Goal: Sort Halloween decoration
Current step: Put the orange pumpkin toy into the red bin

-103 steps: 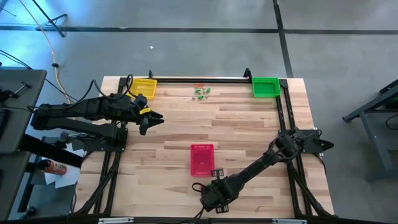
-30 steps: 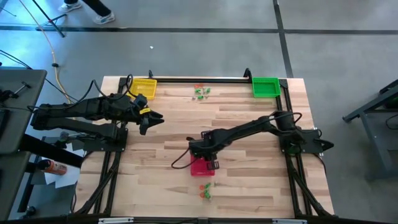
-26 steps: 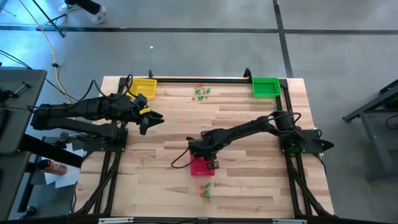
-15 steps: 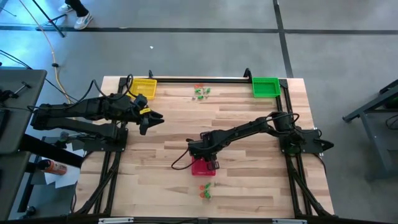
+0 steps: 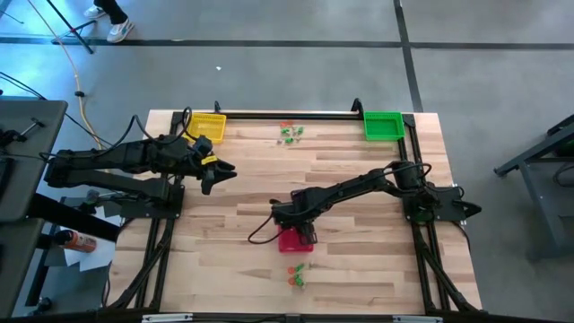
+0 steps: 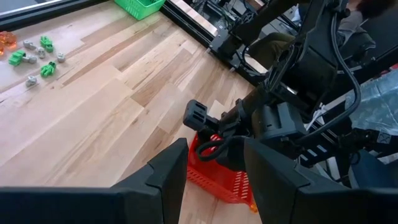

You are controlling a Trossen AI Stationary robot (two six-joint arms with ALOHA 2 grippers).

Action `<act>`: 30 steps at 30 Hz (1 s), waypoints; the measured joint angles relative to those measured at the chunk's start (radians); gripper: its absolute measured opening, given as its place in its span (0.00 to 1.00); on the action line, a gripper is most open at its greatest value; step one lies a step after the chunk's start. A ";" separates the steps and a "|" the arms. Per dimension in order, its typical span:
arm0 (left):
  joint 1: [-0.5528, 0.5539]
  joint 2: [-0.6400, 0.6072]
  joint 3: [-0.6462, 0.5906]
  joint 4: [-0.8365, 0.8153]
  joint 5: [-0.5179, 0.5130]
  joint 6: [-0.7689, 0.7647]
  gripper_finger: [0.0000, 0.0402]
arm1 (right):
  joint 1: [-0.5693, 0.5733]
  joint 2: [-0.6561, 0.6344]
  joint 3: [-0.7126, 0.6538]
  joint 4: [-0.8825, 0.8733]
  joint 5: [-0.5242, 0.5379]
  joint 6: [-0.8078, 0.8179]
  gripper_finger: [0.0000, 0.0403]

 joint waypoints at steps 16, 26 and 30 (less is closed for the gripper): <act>0.000 0.000 0.000 0.001 0.010 0.000 0.37 | -0.003 -0.265 0.000 -0.029 0.028 0.103 0.55; 0.000 0.001 0.000 0.101 0.006 0.200 0.37 | 0.009 -0.542 0.000 0.020 0.437 0.412 0.55; 0.000 0.009 0.000 0.132 -0.002 0.263 0.37 | 0.042 -0.584 -0.001 0.026 0.646 0.451 0.55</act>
